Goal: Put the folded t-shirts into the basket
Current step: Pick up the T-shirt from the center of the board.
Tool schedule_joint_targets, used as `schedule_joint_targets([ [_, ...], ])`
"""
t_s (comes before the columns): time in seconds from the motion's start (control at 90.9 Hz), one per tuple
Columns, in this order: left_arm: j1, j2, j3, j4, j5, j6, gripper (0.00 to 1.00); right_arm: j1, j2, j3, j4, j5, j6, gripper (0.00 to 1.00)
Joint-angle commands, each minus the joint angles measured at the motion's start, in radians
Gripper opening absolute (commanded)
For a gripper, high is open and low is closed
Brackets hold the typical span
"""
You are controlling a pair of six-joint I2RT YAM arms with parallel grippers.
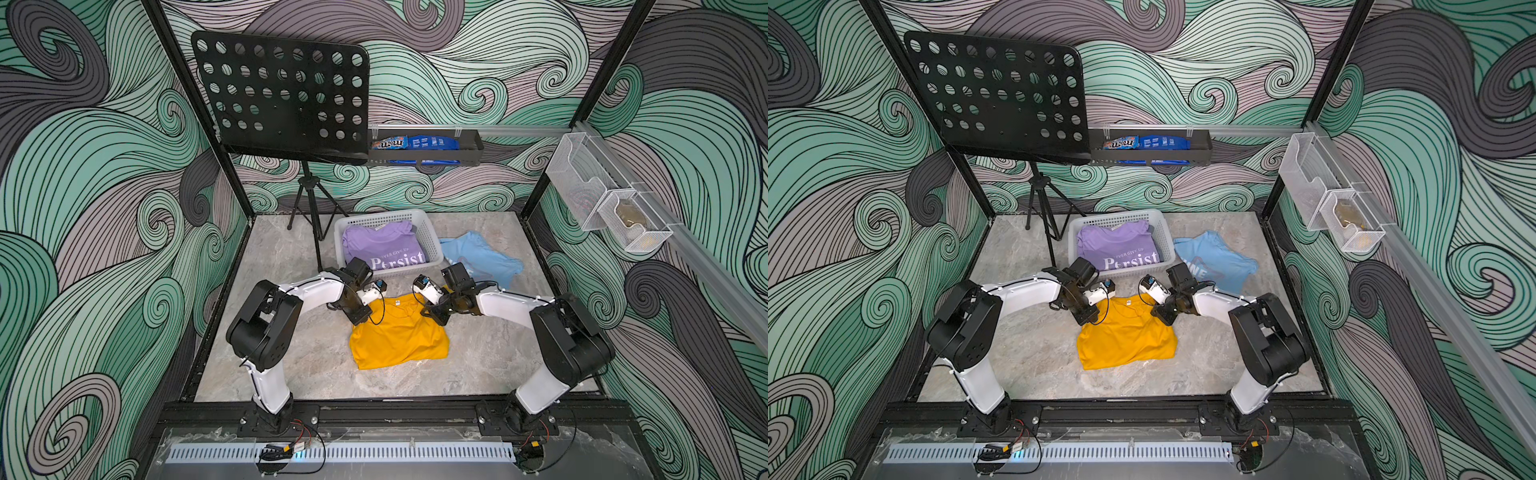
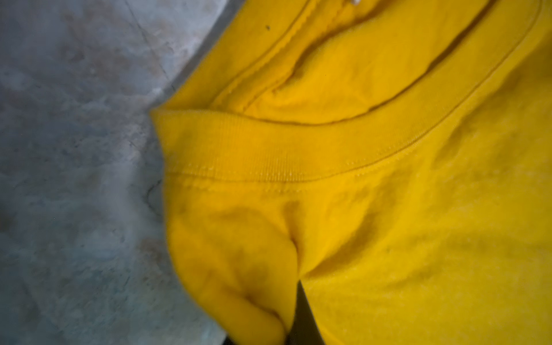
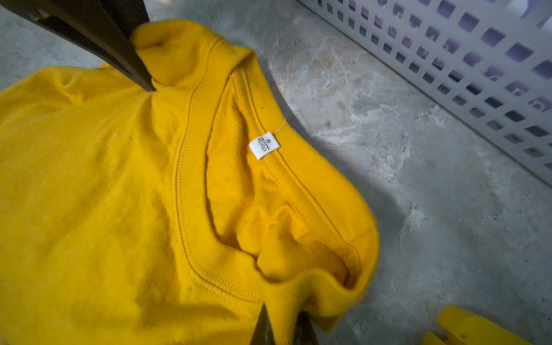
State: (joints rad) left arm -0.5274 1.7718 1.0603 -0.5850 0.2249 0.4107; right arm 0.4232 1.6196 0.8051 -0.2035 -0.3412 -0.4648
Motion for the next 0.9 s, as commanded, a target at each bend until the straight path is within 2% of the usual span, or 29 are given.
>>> schedule_joint_targets([
  [0.0,0.004,-0.075,0.006,-0.078,0.059,0.02,0.0,0.001,-0.092,-0.024,0.044,-0.057,-0.017,0.0],
  [0.253,0.012,-0.215,0.081,-0.231,0.154,0.045,0.0,-0.018,-0.324,-0.041,0.035,-0.151,-0.057,0.0],
  [0.462,0.016,-0.288,0.264,-0.376,0.156,0.032,0.0,-0.034,-0.452,0.047,0.047,-0.173,-0.033,0.0],
  [0.704,0.025,-0.29,0.54,-0.434,0.099,0.027,0.0,-0.083,-0.42,0.262,0.072,-0.193,0.065,0.0],
  [0.891,0.048,-0.225,0.702,-0.346,0.007,0.018,0.0,-0.101,-0.324,0.404,0.143,-0.108,0.154,0.0],
])
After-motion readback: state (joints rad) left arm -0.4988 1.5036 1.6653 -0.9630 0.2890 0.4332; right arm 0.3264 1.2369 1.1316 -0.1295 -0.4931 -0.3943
